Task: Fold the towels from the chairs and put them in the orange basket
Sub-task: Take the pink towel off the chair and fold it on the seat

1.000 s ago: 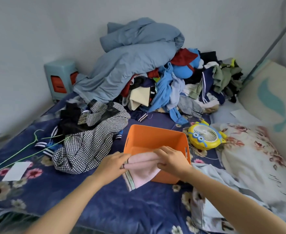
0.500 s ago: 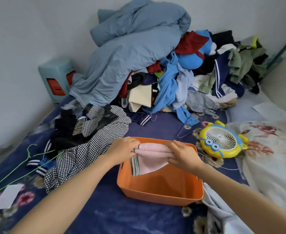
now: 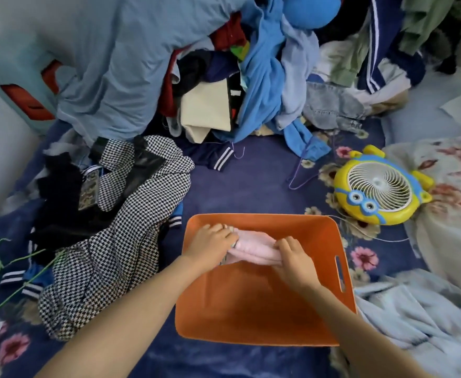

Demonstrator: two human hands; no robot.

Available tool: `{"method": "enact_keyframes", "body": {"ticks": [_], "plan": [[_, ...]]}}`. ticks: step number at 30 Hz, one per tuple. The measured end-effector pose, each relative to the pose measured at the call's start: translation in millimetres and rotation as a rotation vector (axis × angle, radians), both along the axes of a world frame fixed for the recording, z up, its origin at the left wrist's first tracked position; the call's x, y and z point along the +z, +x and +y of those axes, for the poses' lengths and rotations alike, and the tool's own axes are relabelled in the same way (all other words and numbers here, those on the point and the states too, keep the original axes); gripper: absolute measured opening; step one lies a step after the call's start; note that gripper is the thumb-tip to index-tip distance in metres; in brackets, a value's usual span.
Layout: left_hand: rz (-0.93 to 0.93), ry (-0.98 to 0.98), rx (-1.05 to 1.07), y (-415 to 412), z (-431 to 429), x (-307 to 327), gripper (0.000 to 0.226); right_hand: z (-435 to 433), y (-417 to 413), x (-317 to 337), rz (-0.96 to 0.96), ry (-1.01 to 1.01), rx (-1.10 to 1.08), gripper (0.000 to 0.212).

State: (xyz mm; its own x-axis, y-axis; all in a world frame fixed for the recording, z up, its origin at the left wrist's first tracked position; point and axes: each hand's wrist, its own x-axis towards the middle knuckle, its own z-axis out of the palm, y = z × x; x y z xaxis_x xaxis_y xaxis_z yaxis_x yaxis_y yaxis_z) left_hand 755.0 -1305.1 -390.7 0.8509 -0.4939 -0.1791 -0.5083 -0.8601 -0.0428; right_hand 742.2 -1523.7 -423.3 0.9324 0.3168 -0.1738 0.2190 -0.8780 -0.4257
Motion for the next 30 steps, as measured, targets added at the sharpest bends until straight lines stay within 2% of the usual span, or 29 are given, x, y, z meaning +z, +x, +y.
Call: {"method": "enact_keyframes", "body": {"ticks": [2,4,7,8,11,12,14,16,23,27,30], "plan": [[0.031,0.024,-0.014,-9.4,-0.7,-29.7,0.042,8.7,0.1,-30.7,-0.003,-0.016,0.069,0.043],[0.103,0.108,0.025,-23.3,-3.9,-59.6,0.041,18.1,-3.2,-60.0,0.065,-0.179,0.175,0.057],[0.349,0.182,0.149,-41.4,-5.4,-106.0,0.032,39.4,-10.9,-110.2,0.211,-0.318,0.315,0.074],[0.421,0.235,0.170,-47.4,-5.1,-126.8,0.033,46.6,-15.6,-122.1,0.232,-0.356,0.369,0.071],[0.535,0.386,0.109,-61.9,-6.3,-161.2,0.045,62.3,-27.9,-146.1,0.207,-0.412,0.505,0.025],[0.558,0.412,0.104,-66.5,-6.2,-168.5,0.048,64.1,-30.7,-148.8,0.236,-0.422,0.533,0.028],[0.553,0.434,0.097,-73.0,-7.3,-180.2,0.051,64.2,-36.6,-156.4,0.325,-0.395,0.498,0.045],[0.531,0.483,0.080,-73.2,-7.5,-184.7,0.053,64.4,-38.1,-160.2,0.415,-0.456,0.563,0.052],[0.414,0.516,0.087,-64.7,-9.7,-205.3,0.056,69.3,-31.2,-176.3,0.376,-0.579,0.528,0.061],[0.527,0.652,0.112,-71.8,-4.5,-203.5,0.063,73.8,-33.1,-175.8,0.435,-0.580,0.526,0.066],[0.599,0.682,0.145,-78.6,-12.6,-189.5,0.062,68.0,-36.2,-165.3,0.482,-0.572,0.534,0.068]]}}
